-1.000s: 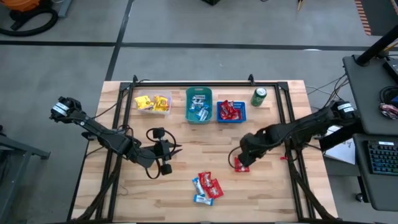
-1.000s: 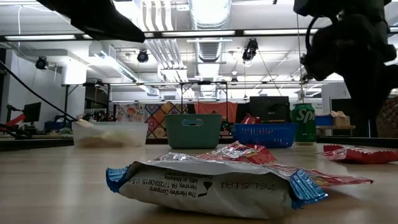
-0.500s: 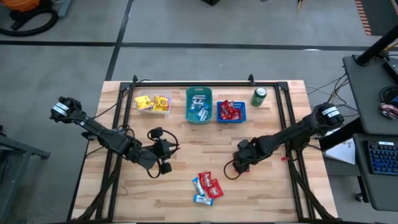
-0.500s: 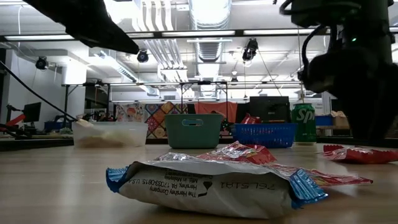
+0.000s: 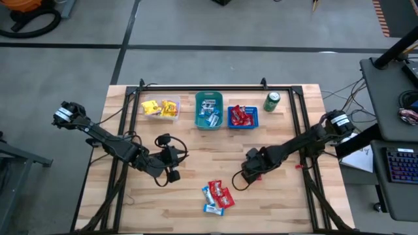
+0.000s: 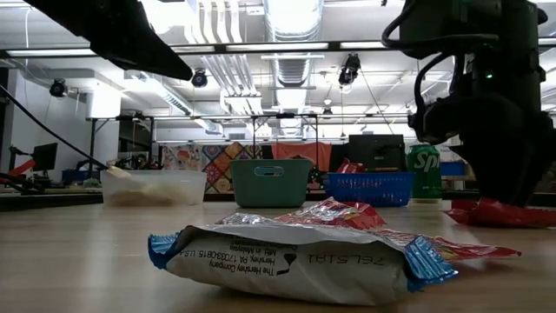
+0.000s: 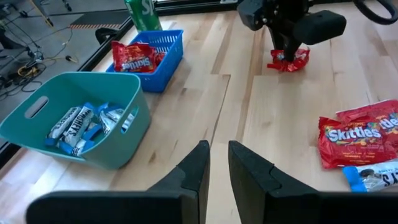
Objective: Sort candy
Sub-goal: Put the red candy into the blue bin, then put the white chocolate into the green bin
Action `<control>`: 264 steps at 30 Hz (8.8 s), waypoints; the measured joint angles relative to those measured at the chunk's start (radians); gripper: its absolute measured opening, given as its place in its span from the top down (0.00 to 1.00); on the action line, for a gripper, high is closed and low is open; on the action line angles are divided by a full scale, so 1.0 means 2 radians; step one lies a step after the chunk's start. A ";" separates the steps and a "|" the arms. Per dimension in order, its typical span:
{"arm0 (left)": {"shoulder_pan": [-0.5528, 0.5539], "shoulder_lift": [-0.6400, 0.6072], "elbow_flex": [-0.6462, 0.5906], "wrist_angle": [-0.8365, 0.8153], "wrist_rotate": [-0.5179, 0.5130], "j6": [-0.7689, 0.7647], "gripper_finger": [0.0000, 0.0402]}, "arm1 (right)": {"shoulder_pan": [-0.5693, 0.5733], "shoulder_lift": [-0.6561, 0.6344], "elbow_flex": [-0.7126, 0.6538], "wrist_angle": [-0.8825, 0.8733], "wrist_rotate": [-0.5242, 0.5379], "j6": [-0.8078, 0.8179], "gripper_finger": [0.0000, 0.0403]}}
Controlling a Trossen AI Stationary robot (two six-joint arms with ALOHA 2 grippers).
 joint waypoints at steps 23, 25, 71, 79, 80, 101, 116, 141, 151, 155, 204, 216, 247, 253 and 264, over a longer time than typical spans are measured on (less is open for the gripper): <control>0.000 0.002 0.000 0.018 -0.001 -0.035 0.89 | -0.023 -0.156 -0.002 0.086 0.116 -0.167 0.97; 0.000 0.002 0.000 0.023 -0.001 -0.039 0.89 | -0.043 -0.171 -0.002 0.088 0.140 -0.192 0.97; 0.010 0.012 0.004 0.109 -0.039 -0.050 0.86 | -0.276 -0.215 0.014 0.078 0.138 -0.455 0.72; 0.005 0.059 0.004 0.163 0.009 -0.052 0.68 | -0.081 -0.262 -0.019 0.076 0.112 -0.407 0.72; 0.004 0.069 0.004 0.172 0.017 -0.052 0.65 | -0.057 -0.261 -0.023 0.081 0.119 -0.396 0.72; -0.041 0.338 0.090 0.361 0.044 -0.023 0.51 | 0.163 -0.141 -0.034 0.144 0.166 -0.214 0.73; -0.010 0.407 0.100 0.342 0.094 -0.088 0.55 | 0.162 -0.087 -0.034 0.159 0.166 -0.216 0.74; -0.007 0.371 0.088 0.321 0.069 -0.036 1.00 | 0.162 -0.087 -0.034 0.204 0.318 -0.216 0.75; -0.008 0.327 0.110 0.342 -0.026 0.047 1.00 | 0.159 -0.076 -0.040 0.365 0.401 -0.237 0.70; -0.010 0.332 0.151 0.342 -0.026 0.108 1.00 | 0.148 -0.070 -0.036 0.389 0.390 -0.251 0.61; -0.012 0.249 0.178 0.226 -0.049 0.179 0.62 | 0.011 -0.161 -0.009 0.206 0.306 -0.281 0.98; -0.012 0.109 0.086 0.167 -0.071 0.087 0.63 | -0.231 -0.172 -0.010 0.147 0.241 -0.312 0.98; -0.013 0.045 -0.015 0.168 -0.104 -0.067 0.66 | -0.304 -0.088 -0.010 0.229 0.190 -0.321 0.66; -0.014 0.067 -0.011 0.168 -0.052 -0.079 0.66 | -0.296 -0.112 -0.010 0.228 0.173 -0.322 0.59; -0.017 0.156 -0.011 0.206 0.096 -0.074 0.57 | -0.208 -0.219 -0.010 0.249 0.164 -0.400 0.60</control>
